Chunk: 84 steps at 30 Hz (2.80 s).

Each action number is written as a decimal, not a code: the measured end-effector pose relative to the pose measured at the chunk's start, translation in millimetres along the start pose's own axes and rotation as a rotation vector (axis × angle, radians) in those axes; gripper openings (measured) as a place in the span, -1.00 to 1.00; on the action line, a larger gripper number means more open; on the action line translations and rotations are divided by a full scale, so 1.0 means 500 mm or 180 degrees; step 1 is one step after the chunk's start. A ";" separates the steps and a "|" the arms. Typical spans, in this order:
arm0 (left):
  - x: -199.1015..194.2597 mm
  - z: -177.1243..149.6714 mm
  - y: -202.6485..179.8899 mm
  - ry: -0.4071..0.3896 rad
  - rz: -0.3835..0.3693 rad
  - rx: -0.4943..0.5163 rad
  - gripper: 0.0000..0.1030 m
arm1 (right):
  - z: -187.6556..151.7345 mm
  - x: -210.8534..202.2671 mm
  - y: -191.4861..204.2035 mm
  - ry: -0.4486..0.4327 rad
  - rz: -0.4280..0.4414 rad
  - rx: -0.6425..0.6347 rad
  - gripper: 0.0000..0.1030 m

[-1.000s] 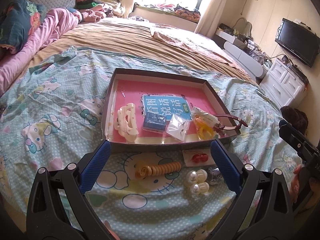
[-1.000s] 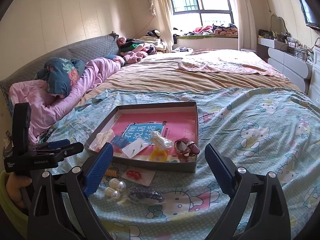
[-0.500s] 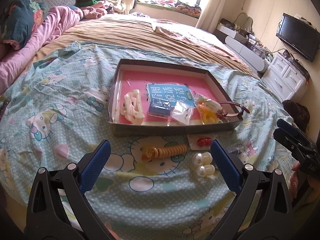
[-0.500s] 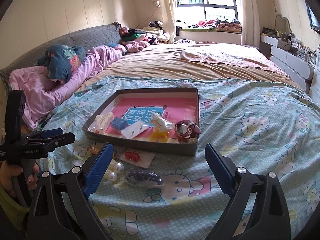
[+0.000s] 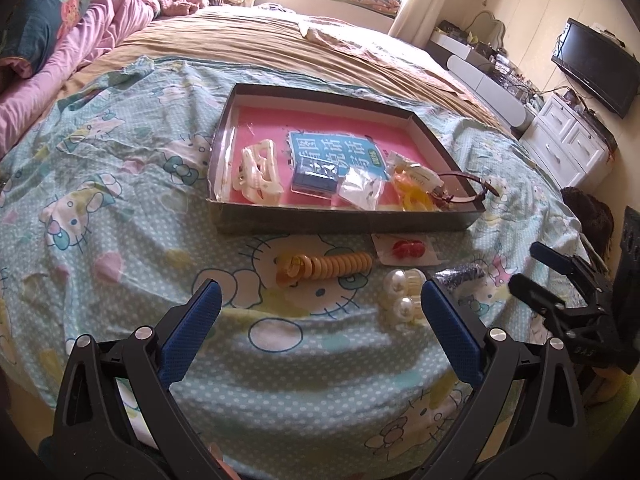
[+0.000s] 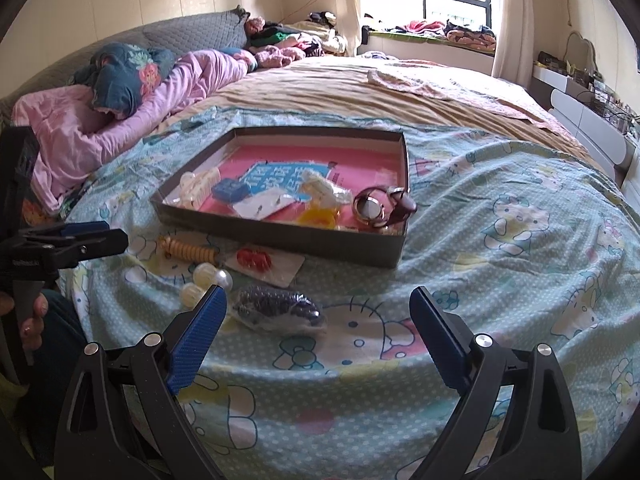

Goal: Organize jewelry
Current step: 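Withdraw both grippers from the tray toward the remaining items, then grasp the orange coiled hair tie with left while right grasps the bagged black beads, then carry the hair tie into the tray with left while right carries the bead bag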

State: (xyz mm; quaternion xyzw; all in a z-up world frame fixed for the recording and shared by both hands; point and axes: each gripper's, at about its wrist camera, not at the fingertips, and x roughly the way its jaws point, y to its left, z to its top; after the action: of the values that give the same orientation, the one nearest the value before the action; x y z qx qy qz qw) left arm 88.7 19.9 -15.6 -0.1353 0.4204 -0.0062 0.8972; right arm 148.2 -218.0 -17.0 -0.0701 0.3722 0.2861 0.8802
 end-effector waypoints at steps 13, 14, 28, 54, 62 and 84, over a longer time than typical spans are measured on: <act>0.064 -0.004 0.033 0.0282 0.0076 -0.0245 0.81 | -0.027 0.111 0.037 0.0321 -0.0034 -0.0266 0.79; 0.068 -0.003 0.033 0.0285 0.0084 -0.0244 0.81 | -0.026 0.114 0.038 0.0323 -0.0011 -0.0264 0.79; 0.125 0.022 0.042 0.0360 0.0138 -0.0223 0.58 | -0.019 0.155 0.059 0.0398 0.0092 -0.0299 0.70; 0.057 0.012 -0.008 0.0031 -0.0095 0.0089 -0.40 | -0.017 0.040 0.015 0.0062 0.0274 -0.0007 -0.01; 0.009 0.037 -0.005 -0.0204 -0.0088 0.0039 -0.40 | 0.012 0.013 0.016 -0.0087 0.0273 -0.0024 -0.02; 0.022 0.110 0.025 -0.0343 0.0069 0.0001 -0.40 | 0.116 0.037 0.037 -0.0319 0.0225 -0.0139 -0.04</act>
State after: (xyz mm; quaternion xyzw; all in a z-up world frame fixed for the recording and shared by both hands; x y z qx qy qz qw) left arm 136.2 43.9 6.7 -0.1308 0.3729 0.0108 0.9186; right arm 184.1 -174.7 13.1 -0.0617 0.3236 0.3283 0.8853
